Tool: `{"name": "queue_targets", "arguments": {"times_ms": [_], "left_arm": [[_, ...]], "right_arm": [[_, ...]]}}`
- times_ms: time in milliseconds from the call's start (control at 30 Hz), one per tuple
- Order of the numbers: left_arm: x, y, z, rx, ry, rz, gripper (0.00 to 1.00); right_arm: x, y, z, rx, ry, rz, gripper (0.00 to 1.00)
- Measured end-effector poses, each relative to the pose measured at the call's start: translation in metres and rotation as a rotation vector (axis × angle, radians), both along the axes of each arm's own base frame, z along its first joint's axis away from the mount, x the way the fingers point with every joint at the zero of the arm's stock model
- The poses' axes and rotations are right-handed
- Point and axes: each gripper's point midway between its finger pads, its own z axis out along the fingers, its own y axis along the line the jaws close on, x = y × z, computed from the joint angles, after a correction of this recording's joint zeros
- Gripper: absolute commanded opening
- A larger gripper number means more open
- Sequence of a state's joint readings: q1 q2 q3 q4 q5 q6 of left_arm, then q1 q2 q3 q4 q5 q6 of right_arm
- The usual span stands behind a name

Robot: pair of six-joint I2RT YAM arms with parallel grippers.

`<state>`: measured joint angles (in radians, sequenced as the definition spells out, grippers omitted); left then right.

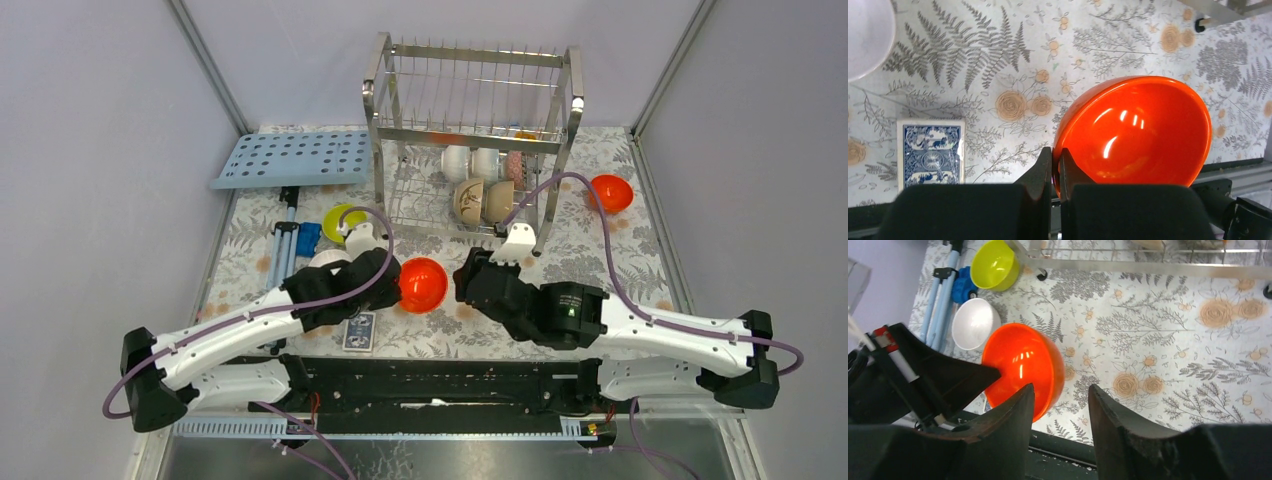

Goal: Unload the bowls from the dish rack
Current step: Place the bowl with the bowl.

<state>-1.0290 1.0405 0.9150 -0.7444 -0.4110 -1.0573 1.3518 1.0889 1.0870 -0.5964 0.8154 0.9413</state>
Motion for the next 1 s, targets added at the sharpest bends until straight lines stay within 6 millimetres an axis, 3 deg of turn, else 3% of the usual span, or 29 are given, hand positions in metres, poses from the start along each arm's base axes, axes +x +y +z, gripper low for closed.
{"name": "queue_targets", "arguments": {"times_ms": [133,333,633,1000], "left_arm": [[-0.004,0.006,-0.015,0.01,0.048,0.055,0.0],[-0.004,0.006,-0.028,0.031,0.087,0.093,0.0],[-0.01,0.002,-0.04,0.076,0.107,0.073,0.0],[-0.011,0.002,-0.04,0.086,0.1,0.066,0.0]], "right_arm": [[0.003,-0.003,-0.02,0.009,0.063,-0.026,0.55],[-0.003,0.009,-0.043,-0.027,0.126,0.0,0.55],[0.0,0.022,-0.077,-0.08,0.188,0.014,0.46],[0.009,0.019,-0.109,-0.119,0.242,0.001,0.35]]}}
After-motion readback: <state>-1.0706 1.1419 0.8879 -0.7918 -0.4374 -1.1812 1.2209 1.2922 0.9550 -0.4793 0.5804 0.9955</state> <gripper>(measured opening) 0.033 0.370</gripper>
